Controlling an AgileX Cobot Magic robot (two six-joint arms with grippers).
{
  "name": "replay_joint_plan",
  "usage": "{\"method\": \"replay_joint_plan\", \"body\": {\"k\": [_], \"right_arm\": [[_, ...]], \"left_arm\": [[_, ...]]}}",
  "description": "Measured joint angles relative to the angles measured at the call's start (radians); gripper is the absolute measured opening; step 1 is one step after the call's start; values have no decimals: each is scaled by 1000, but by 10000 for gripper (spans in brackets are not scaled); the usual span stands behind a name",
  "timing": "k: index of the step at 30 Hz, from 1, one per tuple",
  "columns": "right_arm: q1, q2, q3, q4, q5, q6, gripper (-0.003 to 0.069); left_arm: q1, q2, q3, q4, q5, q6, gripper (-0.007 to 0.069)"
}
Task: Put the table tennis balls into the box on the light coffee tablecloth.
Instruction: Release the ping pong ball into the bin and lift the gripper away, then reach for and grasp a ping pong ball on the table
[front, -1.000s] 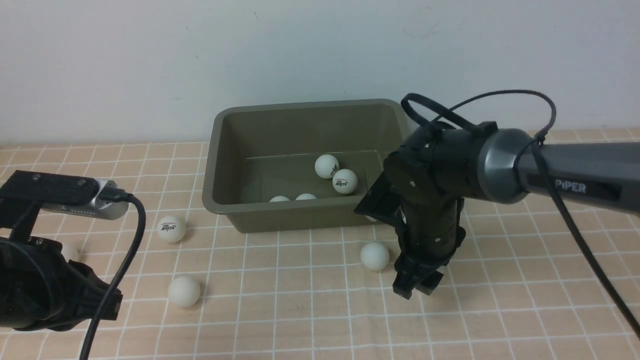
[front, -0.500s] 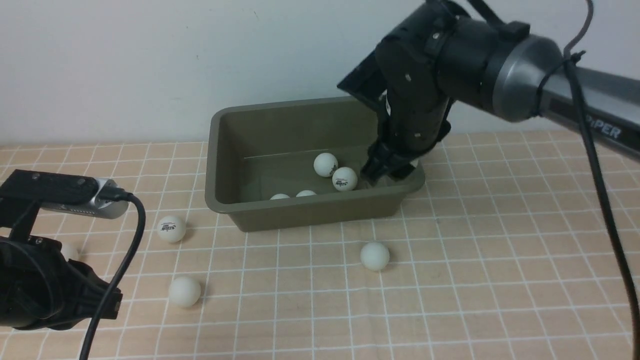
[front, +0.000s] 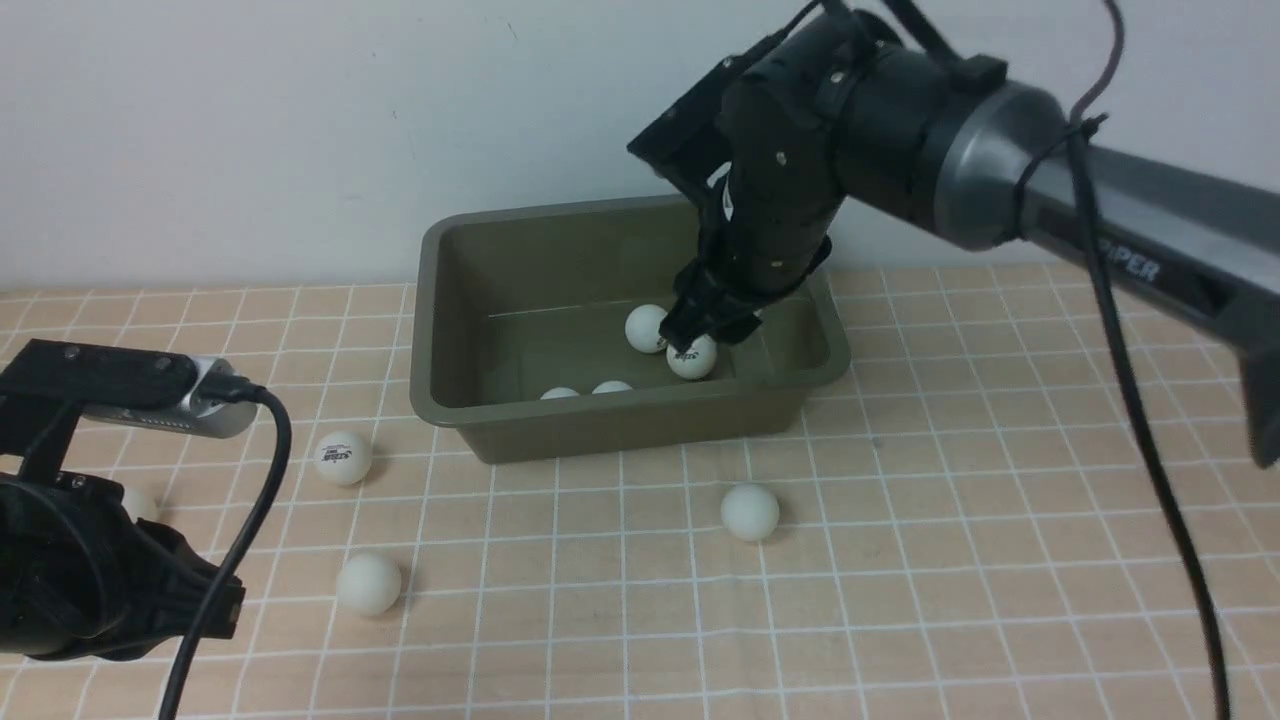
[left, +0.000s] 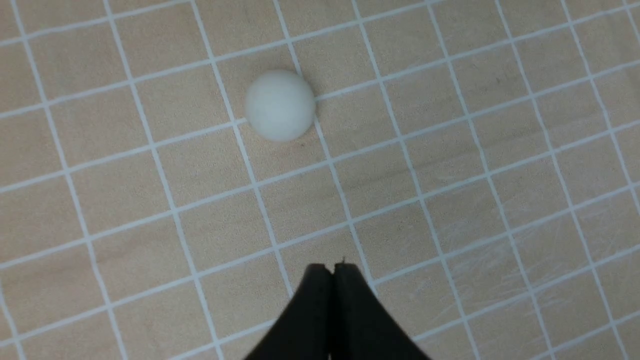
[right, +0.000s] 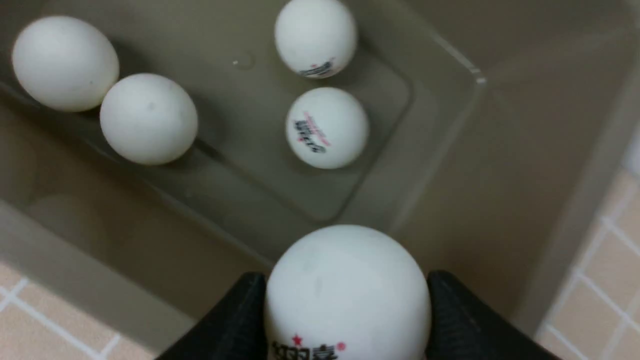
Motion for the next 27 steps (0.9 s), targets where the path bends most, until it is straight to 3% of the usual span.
{"method": "replay_joint_plan", "body": {"k": [5,11,16,27], "right_arm": [[0,33,0,12,-28,-3,377],[0,35,-1,10,-60,-3,465],[0,35,-4,-7,-58,-2,488],[0,-32,-187,-39,173,-4,488]], "left_arm": [[0,0,0,0,1,0,-68],[0,0,0,0,1,0,-68],[0,0,0,0,2,0,-68],[0,0,0,0,4,0,-68]]}}
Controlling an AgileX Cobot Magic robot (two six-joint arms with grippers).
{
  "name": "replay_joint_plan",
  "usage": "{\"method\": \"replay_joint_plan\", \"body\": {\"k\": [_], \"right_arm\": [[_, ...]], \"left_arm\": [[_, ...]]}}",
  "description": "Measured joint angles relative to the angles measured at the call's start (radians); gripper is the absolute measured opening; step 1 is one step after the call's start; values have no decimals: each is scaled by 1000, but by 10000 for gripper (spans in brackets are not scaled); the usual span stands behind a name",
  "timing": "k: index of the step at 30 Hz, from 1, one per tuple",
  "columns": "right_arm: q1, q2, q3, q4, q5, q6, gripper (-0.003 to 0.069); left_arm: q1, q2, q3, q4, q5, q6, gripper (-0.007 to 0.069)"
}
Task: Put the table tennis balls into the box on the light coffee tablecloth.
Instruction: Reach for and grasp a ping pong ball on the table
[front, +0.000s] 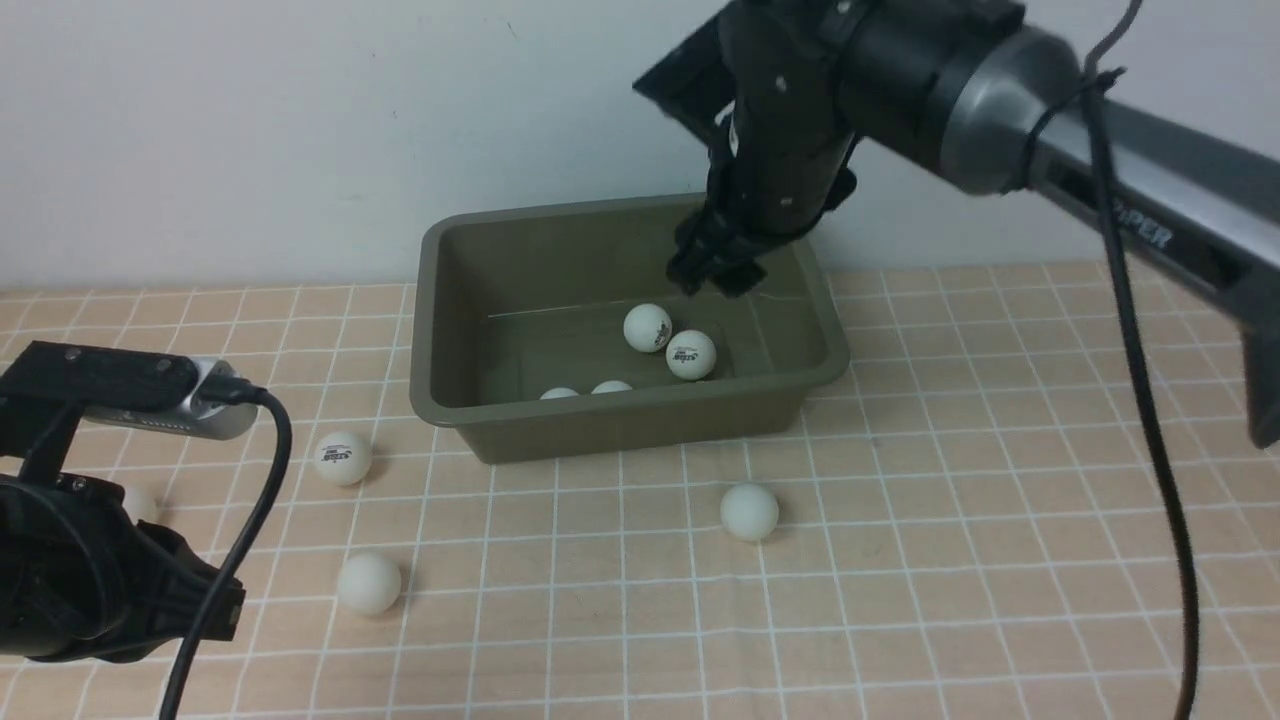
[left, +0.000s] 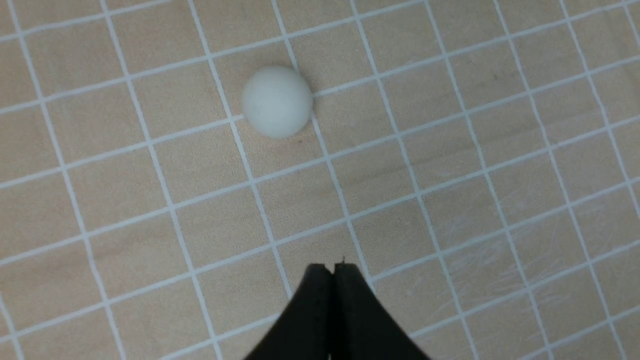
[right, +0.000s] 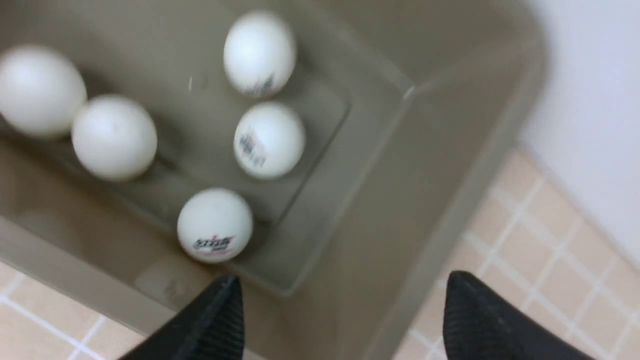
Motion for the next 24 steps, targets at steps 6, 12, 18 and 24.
{"method": "replay_joint_plan", "body": {"k": [6,12,18,24], "right_arm": [[-1,-65,16,122,14,-35,488],[-1,-184,210,189,15,-47,488],[-1,-287,485,230,13,-51,488],[-1,-317,715,280,-172,-15,488]], "left_arm": [[0,0,0,0,0,0,-68],[0,0,0,0,1,0,-68],[0,0,0,0,1,0,-68],[0,0,0,0,20,0,-68]]}}
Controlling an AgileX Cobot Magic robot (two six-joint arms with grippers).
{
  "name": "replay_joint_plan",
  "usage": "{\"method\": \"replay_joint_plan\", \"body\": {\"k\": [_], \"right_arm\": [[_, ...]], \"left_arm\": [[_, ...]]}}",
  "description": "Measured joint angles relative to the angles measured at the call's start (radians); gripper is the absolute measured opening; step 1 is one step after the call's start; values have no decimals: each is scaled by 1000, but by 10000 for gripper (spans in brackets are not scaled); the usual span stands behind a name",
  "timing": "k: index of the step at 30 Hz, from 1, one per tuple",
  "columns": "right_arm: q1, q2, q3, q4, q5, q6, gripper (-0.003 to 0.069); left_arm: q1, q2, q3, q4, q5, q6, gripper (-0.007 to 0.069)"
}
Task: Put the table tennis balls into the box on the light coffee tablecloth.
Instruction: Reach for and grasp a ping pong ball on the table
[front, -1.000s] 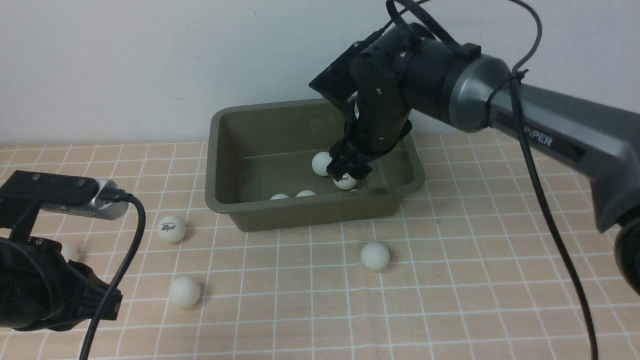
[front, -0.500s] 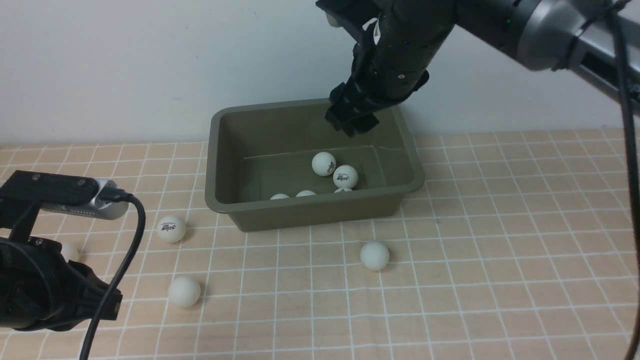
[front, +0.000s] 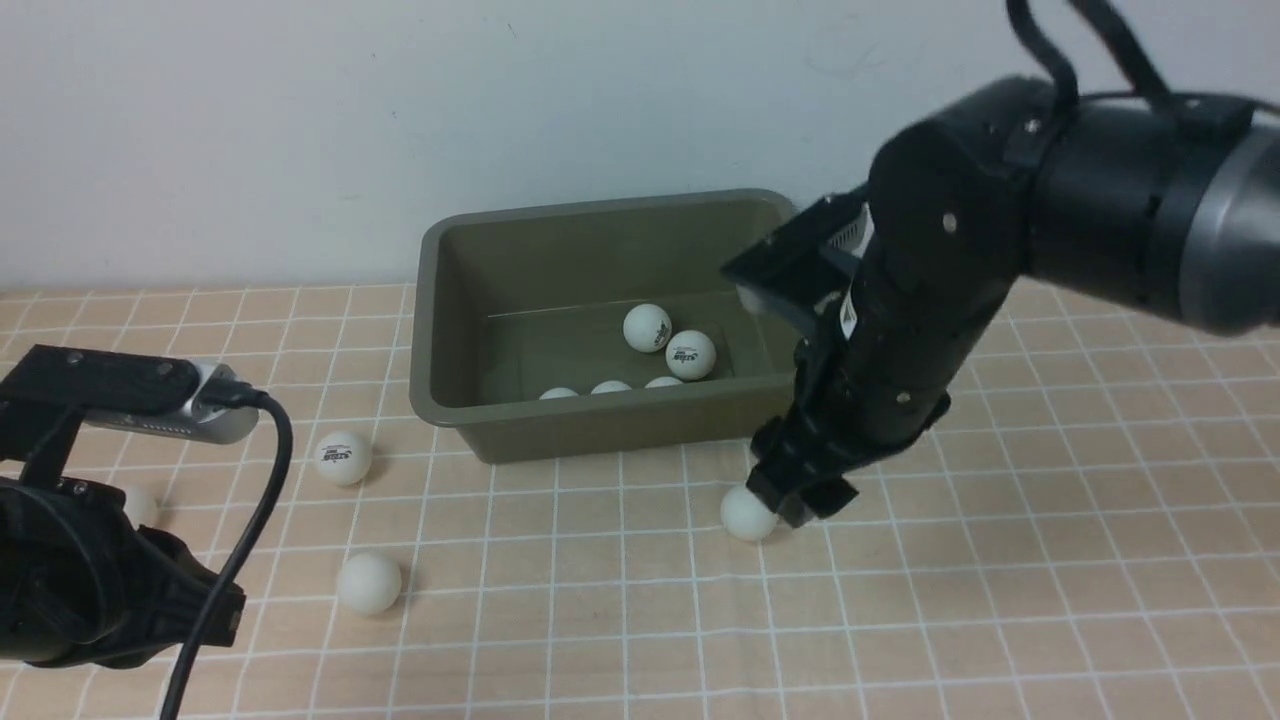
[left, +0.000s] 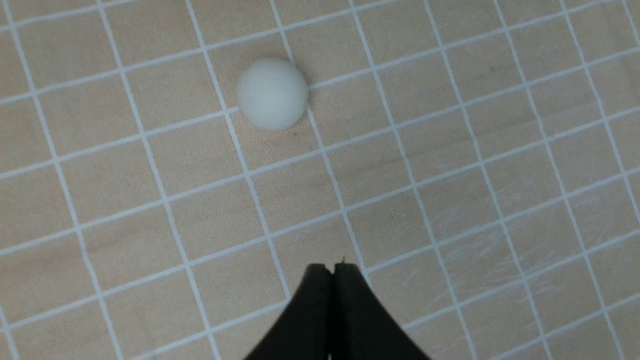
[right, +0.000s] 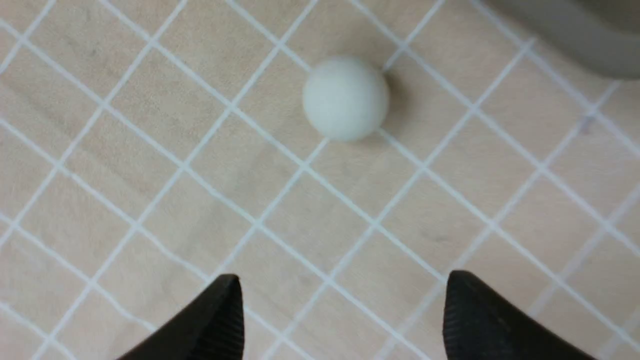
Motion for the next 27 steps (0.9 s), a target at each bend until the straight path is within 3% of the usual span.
{"method": "replay_joint_plan", "body": {"k": [8,27], "right_arm": [[0,44,58,0,-228,86,488],[0,175,59,-33,-350,91,488]], "left_arm": [[0,0,0,0,3,0,-68],[0,0,0,0,4,0,-68]]}}
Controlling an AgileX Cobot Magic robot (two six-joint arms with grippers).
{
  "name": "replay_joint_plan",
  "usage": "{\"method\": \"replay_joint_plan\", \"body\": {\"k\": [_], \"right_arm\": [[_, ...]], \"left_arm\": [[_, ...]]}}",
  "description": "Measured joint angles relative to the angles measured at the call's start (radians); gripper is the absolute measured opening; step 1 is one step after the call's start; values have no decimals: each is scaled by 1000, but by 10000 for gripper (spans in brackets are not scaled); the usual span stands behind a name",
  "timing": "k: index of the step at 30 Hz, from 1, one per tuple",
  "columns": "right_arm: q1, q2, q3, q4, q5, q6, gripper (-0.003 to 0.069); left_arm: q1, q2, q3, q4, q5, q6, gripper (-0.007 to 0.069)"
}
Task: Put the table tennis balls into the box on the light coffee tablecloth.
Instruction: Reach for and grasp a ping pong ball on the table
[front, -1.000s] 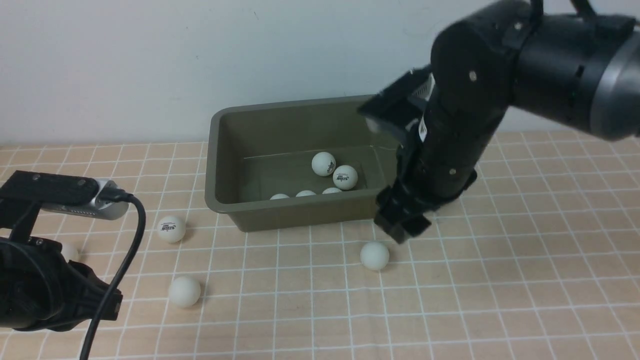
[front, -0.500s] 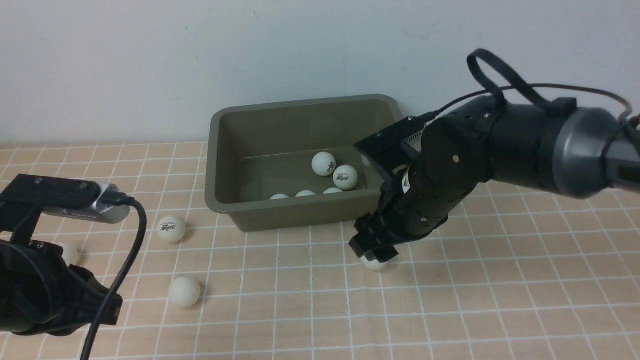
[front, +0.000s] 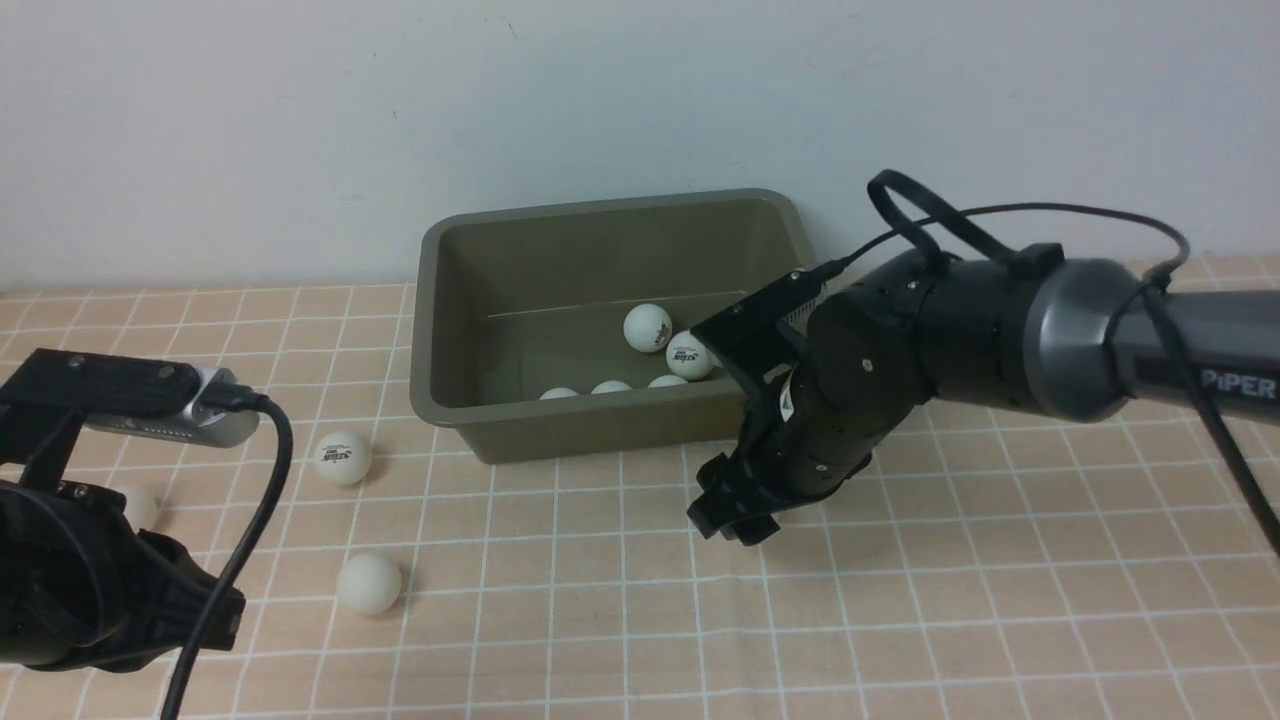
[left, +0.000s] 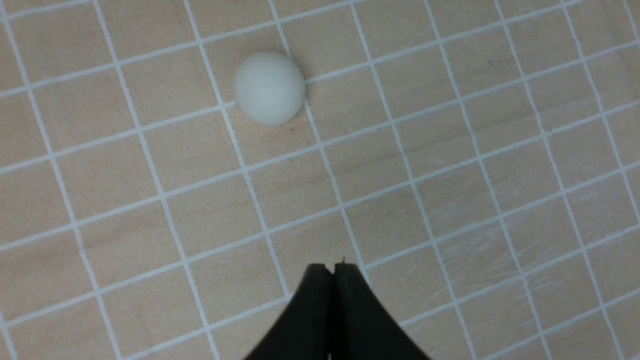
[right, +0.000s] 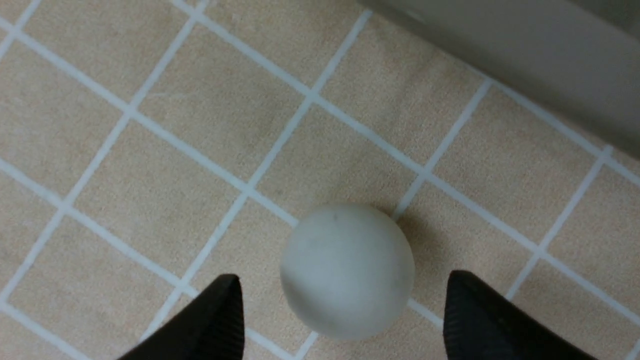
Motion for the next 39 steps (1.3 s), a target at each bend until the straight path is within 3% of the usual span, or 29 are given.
{"method": "replay_joint_plan", "body": {"k": [12,21,28,39], "right_arm": [[0,29,0,-13,-55,-1,481],[0,54,0,-13,-63,-4,377],[0,54,-3,-12,-41,-4,365],[0,24,-207,104,352,-69,365]], "left_arm": [[0,0,0,0,0,0,-68],[0,0,0,0,0,0,-68],[0,0,0,0,0,0,-68],[0,0,0,0,0,0,-68]]}}
